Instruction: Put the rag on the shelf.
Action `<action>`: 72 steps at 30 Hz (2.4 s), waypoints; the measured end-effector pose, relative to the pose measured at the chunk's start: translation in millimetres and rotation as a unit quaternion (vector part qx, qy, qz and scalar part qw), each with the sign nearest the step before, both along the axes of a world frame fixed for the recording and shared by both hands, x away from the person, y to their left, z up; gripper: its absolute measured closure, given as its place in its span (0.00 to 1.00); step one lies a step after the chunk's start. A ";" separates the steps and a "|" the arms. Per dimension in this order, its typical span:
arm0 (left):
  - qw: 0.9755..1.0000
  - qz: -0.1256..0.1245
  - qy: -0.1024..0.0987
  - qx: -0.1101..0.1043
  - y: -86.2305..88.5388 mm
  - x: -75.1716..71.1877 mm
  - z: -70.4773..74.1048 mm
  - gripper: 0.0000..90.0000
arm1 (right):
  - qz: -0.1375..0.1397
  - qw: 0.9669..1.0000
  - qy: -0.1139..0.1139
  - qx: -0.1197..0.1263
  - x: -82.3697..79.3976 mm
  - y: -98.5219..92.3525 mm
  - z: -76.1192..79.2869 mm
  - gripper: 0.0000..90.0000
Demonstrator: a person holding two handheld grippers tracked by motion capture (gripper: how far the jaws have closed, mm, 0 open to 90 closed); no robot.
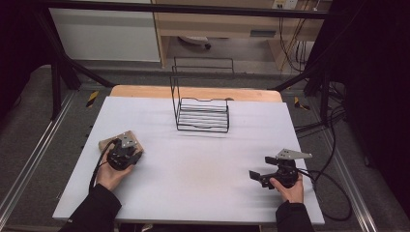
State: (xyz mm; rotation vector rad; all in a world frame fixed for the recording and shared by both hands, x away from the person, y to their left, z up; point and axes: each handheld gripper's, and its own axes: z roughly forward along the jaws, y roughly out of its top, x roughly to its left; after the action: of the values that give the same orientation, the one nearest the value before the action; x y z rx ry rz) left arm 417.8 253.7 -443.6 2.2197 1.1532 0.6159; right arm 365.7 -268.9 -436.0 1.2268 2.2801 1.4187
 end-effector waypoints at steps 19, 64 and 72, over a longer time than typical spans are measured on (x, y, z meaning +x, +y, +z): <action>0.998 0.005 -0.004 -0.056 14.5 -1.7 11.8 0.92 | 0.004 1.000 0.000 -0.001 0.6 0.1 -0.3 0.01; 0.986 -0.117 -0.001 -0.123 -96.0 -46.5 35.9 0.92 | 0.005 1.000 0.006 -0.011 0.6 2.2 -1.9 0.01; 0.982 -0.148 0.006 -0.121 -134.4 -49.8 32.7 0.92 | 0.005 1.000 0.005 -0.013 0.6 2.1 -2.1 0.01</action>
State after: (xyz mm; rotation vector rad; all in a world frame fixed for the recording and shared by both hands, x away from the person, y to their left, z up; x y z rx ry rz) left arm 368.0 119.3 -410.9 2.1290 0.8297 0.3203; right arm 366.3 -266.8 -438.1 1.2189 2.3076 1.3853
